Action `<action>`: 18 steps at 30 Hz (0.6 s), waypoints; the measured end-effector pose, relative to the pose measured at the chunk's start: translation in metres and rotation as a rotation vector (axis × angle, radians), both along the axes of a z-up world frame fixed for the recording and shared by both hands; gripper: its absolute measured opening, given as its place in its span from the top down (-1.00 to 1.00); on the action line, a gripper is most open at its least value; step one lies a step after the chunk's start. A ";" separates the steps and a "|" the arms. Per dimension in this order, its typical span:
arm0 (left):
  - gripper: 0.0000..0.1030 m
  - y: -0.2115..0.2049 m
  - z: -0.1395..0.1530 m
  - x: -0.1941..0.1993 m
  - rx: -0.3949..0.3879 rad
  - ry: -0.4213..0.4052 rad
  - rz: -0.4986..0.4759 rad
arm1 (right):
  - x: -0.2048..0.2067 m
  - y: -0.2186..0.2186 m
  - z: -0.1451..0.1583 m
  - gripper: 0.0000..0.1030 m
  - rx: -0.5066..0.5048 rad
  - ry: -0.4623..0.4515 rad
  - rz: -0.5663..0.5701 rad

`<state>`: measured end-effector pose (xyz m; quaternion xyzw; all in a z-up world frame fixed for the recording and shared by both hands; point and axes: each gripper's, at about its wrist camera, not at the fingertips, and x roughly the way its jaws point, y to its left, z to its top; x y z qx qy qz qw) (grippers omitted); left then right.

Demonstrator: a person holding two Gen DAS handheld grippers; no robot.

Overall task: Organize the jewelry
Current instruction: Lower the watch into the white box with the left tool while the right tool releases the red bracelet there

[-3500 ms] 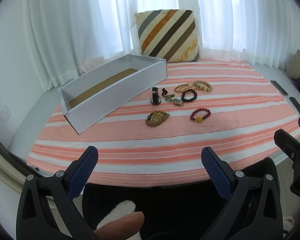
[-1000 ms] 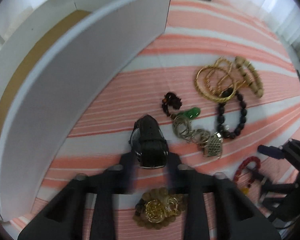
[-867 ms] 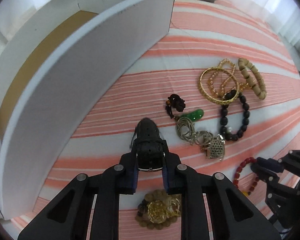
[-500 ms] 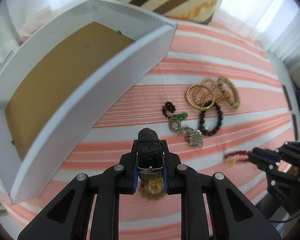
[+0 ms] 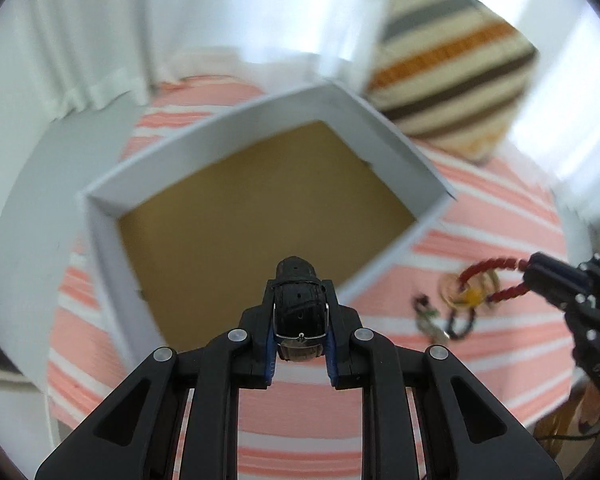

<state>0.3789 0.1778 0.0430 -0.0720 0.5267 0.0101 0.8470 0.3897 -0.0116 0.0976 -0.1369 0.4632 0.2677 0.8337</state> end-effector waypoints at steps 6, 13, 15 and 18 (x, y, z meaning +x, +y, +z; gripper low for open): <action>0.66 0.061 -0.021 0.010 0.043 -0.009 0.123 | 0.043 0.067 -0.028 0.81 0.031 0.038 0.035; 0.66 0.083 -0.085 0.014 0.038 0.073 0.164 | 0.059 0.105 -0.085 0.81 0.022 0.117 0.030; 0.64 0.082 -0.095 0.014 0.040 0.075 0.159 | 0.058 0.107 -0.094 0.79 0.020 0.125 0.027; 0.36 0.080 -0.102 0.014 0.069 0.060 0.166 | 0.058 0.106 -0.101 0.47 0.002 0.134 0.003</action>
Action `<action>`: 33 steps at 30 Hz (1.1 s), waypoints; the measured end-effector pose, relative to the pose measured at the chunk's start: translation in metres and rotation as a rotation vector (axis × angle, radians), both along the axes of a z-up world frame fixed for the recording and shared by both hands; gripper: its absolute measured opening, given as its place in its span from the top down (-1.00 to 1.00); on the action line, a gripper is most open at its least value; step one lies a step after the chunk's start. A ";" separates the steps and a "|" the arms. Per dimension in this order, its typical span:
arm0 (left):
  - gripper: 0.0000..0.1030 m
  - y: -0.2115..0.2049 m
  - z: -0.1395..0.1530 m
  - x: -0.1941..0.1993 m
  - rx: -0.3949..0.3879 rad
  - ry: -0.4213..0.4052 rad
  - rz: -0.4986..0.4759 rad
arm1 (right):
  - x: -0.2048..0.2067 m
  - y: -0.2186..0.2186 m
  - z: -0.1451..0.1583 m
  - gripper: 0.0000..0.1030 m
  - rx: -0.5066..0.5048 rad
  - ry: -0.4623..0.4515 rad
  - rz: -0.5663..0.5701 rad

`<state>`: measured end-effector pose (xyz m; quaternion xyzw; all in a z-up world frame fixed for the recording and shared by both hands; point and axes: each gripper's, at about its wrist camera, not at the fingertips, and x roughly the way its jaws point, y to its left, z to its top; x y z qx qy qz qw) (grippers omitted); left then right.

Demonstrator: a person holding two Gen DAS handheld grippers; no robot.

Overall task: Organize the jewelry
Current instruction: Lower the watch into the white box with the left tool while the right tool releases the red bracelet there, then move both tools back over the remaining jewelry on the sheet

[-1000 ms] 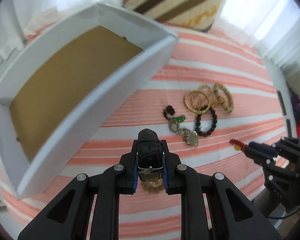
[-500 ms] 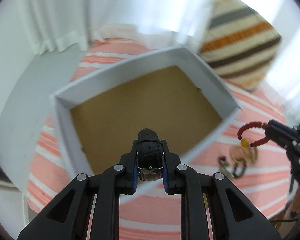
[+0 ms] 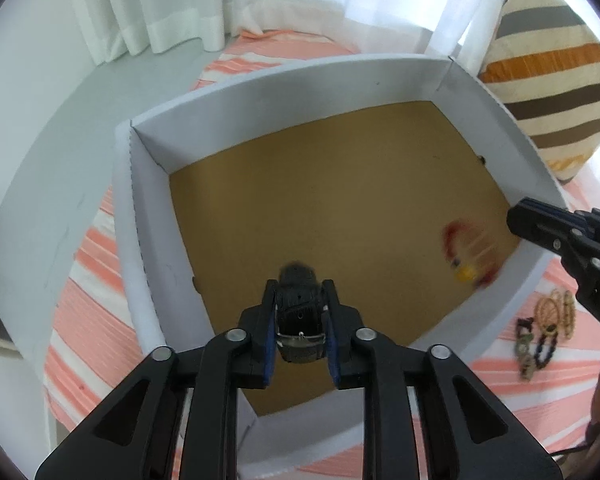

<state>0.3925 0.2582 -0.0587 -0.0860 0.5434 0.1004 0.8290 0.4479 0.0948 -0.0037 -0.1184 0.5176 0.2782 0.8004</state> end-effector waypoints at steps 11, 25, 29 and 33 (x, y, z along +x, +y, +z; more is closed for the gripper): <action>-0.26 -0.025 0.025 -0.034 -0.027 -0.135 -0.010 | -0.027 -0.029 0.019 -0.08 0.009 -0.078 -0.042; -0.87 -0.157 0.033 -0.152 -0.015 -0.314 -0.296 | -0.152 -0.172 0.065 -0.08 0.059 -0.189 -0.158; -0.93 -0.188 0.006 -0.179 0.018 -0.258 -0.381 | -0.192 -0.218 0.056 -0.08 0.063 -0.162 -0.210; -0.93 -0.205 -0.027 -0.191 -0.002 -0.158 -0.417 | -0.224 -0.260 0.031 -0.09 0.040 -0.113 -0.282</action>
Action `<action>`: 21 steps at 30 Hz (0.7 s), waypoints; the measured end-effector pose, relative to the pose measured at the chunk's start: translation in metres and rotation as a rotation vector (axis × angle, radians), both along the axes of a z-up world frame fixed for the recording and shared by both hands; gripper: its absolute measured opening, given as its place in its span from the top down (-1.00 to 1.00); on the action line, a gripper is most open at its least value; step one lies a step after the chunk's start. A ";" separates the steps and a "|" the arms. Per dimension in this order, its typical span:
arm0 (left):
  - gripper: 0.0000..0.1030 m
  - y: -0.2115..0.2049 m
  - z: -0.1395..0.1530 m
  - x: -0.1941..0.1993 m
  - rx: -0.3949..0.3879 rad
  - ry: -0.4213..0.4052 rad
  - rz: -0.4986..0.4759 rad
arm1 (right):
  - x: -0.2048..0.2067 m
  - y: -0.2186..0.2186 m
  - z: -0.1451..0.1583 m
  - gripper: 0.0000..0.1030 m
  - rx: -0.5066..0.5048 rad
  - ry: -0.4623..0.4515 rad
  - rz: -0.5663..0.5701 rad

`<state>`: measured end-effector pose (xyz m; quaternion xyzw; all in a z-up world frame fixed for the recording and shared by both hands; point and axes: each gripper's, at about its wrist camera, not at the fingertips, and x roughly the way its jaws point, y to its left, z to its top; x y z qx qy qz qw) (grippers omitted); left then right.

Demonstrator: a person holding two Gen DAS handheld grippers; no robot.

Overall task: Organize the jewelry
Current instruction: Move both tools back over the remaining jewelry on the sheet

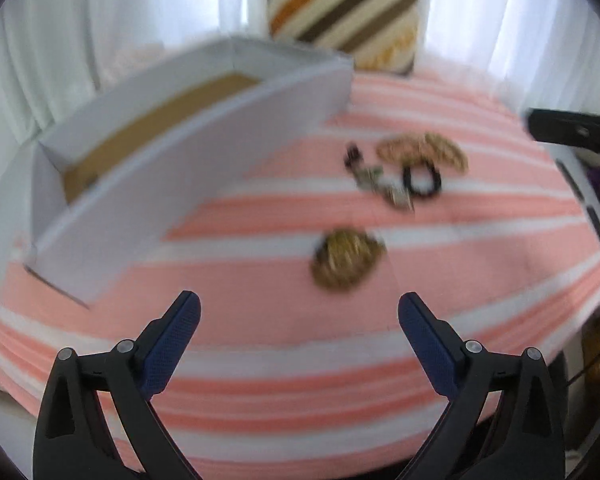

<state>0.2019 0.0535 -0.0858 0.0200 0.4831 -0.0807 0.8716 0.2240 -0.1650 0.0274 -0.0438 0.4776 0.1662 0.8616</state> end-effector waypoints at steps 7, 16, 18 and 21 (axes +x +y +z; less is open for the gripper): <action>-0.93 -0.006 -0.038 -0.006 -0.002 0.137 0.012 | -0.030 -0.030 -0.059 -0.09 0.000 0.104 -0.014; -0.92 -0.003 -0.047 0.005 0.015 0.179 0.036 | -0.018 -0.001 -0.094 -0.08 0.008 0.182 0.053; -0.92 -0.002 -0.046 0.012 0.004 0.181 0.034 | -0.013 0.003 -0.095 -0.09 0.011 0.184 0.054; -0.92 0.000 -0.046 0.019 -0.024 0.194 0.034 | -0.007 0.010 -0.100 -0.08 0.024 0.199 0.071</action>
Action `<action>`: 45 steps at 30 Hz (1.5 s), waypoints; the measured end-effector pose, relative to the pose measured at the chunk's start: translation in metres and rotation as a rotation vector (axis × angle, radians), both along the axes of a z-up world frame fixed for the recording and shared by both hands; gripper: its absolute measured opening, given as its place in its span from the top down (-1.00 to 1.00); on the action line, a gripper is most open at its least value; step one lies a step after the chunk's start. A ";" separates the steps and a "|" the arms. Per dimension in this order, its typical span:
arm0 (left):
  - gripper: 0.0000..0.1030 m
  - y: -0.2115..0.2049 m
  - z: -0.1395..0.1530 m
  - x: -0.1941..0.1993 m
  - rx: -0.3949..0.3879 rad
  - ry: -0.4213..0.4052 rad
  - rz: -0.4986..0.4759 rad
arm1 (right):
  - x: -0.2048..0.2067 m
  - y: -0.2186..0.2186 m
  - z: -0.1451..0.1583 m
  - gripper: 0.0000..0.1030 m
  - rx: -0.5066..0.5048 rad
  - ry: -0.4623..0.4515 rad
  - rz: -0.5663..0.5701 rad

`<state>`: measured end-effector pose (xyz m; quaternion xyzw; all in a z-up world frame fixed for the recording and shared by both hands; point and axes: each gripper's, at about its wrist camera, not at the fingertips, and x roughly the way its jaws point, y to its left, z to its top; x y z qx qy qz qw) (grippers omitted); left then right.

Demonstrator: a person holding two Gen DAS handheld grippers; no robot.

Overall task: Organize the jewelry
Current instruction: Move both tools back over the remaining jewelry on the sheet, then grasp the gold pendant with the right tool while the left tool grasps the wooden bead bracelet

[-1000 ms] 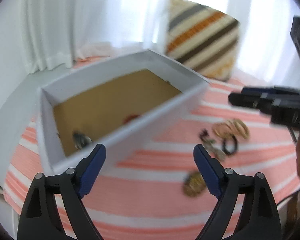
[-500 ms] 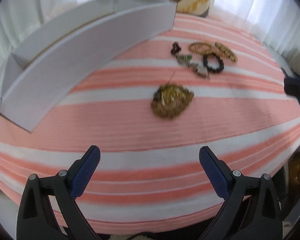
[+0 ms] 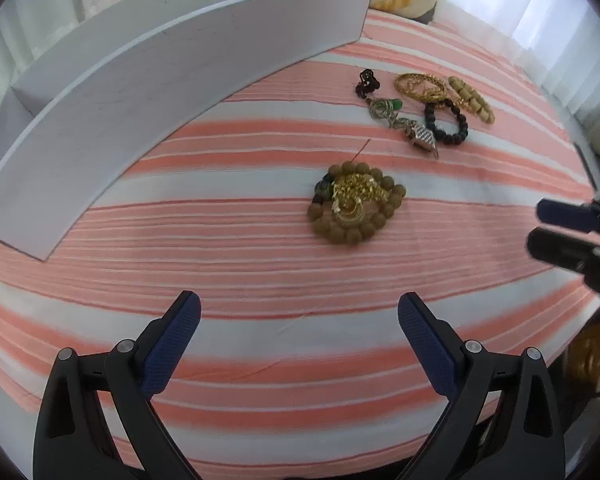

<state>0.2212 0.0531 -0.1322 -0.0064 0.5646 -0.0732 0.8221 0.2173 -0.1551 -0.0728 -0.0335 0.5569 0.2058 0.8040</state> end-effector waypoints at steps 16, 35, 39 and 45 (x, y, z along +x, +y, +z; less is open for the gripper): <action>-0.92 0.047 -0.012 -0.015 0.000 0.026 0.112 | 0.060 0.101 -0.064 0.18 -0.063 0.024 0.212; -0.92 0.036 -0.017 -0.001 -0.002 0.039 0.098 | 0.044 0.032 -0.012 0.66 -0.020 -0.047 0.127; -0.92 0.026 -0.015 0.016 -0.020 0.030 0.087 | 0.034 -0.005 -0.014 0.66 -0.076 -0.027 0.064; -0.92 0.004 -0.019 0.057 -0.038 0.044 0.075 | 0.024 -0.064 -0.040 0.32 -0.148 0.025 -0.078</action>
